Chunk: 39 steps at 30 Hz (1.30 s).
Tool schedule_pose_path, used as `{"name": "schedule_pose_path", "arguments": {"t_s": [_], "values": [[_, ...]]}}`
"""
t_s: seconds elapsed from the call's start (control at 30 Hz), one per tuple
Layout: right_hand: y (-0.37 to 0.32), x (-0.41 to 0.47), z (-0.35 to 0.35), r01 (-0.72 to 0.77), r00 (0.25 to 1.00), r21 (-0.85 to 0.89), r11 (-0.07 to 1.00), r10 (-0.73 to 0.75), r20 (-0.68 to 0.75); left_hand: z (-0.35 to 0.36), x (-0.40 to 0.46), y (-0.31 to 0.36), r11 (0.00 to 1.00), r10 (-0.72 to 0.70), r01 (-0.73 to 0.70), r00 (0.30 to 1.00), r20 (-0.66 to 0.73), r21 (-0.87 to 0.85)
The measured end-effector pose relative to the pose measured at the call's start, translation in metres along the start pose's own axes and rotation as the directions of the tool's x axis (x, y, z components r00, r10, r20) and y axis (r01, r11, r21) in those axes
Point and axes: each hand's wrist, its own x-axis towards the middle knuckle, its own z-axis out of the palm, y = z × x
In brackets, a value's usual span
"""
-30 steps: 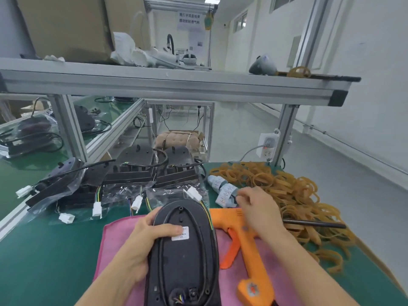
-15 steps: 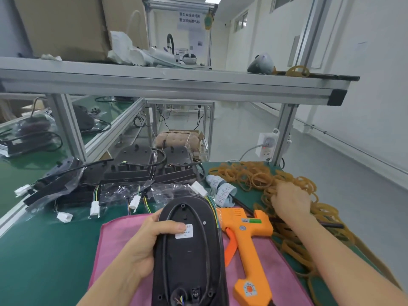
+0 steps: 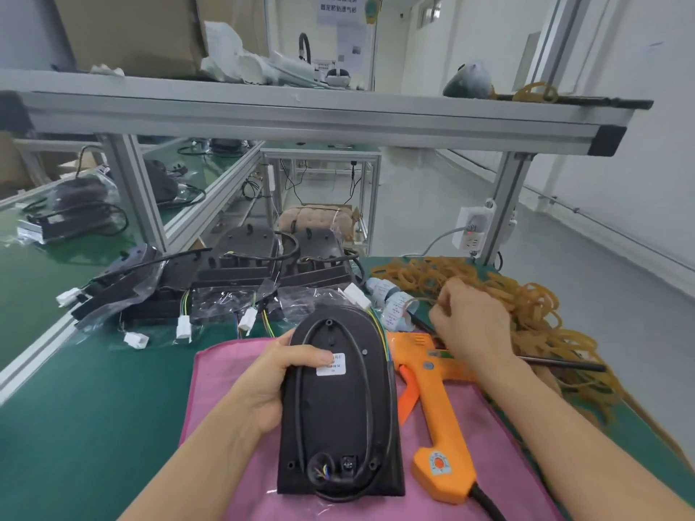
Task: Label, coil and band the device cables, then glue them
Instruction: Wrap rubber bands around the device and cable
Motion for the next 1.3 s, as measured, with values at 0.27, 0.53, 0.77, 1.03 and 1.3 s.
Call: {"name": "schedule_pose_path", "arguments": {"t_s": [0.27, 0.53, 0.77, 1.03, 1.3], "values": [[-0.050, -0.021, 0.009, -0.031, 0.929, 0.436, 0.899, -0.135, 0.344, -0.002, 0.002, 0.004, 0.999, -0.052, 0.052, 0.998, 0.029, -0.013], [-0.062, -0.037, 0.013, -0.661, 0.694, 0.731, 0.169, -0.236, 0.681, -0.004, 0.007, 0.012, 1.000, -0.018, 0.018, 0.994, 0.105, 0.001], [-0.059, -0.042, 0.021, -0.659, 0.733, 0.487, -0.574, -0.345, 0.586, -0.009, 0.006, 0.007, 0.999, -0.043, 0.038, 0.990, 0.134, 0.039], [-0.046, -0.019, 0.013, -0.530, 0.818, 0.206, -0.823, -0.431, 0.381, -0.013, 0.005, 0.011, 1.000, 0.002, -0.002, 0.999, 0.050, -0.010], [-0.004, 0.001, -0.018, -0.558, 0.719, 0.827, 0.065, -0.461, 0.521, -0.019, 0.002, 0.018, 0.990, 0.138, -0.139, 0.990, -0.038, -0.020]]}}
